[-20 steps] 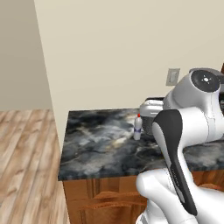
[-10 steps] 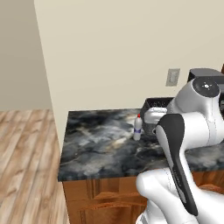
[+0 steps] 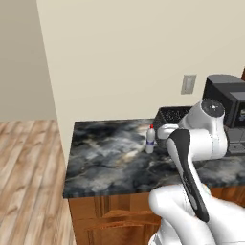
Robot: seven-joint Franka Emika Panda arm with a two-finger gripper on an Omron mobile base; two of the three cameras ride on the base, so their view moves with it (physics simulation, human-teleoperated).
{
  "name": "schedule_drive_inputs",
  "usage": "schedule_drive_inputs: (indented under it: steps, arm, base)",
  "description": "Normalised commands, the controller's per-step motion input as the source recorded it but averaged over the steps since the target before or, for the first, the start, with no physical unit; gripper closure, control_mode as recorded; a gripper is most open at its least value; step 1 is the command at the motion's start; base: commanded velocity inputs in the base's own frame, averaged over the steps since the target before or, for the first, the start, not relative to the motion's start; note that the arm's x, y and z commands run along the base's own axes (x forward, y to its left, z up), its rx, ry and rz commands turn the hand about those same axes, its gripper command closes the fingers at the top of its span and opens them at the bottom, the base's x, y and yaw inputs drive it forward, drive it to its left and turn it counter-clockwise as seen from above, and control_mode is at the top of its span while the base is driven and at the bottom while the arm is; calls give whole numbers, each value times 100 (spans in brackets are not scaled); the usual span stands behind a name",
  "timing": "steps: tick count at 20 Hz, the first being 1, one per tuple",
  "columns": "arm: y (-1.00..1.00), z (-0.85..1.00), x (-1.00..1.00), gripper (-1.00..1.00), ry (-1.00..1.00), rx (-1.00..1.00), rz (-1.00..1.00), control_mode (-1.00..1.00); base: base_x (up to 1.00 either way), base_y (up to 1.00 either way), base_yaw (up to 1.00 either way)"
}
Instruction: Sort all alcoholic drinks to one cabinet, and non-alcoholic drinks to the other.
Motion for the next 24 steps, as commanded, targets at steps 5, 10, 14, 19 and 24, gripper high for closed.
schedule_drive_inputs:
  steps: [5, 10, 14, 19, 24]
  arm:
    - [0, -32, 86, -100, 3, 0, 0, -100]
    - [0, -34, 40, -100, 3, 0, 0, -100]
    - [0, -26, 35, -100, 2, 0, 0, -100]
    - [0, -14, 38, -100, 0, 0, 0, -100]
    - [0, -10, 30, -100, 0, 0, 0, -100]
  base:
    - [0, 0, 0]
    - [0, 0, 0]
    - [0, 0, 0]
    - [0, 0, 0]
    - [0, 0, 0]
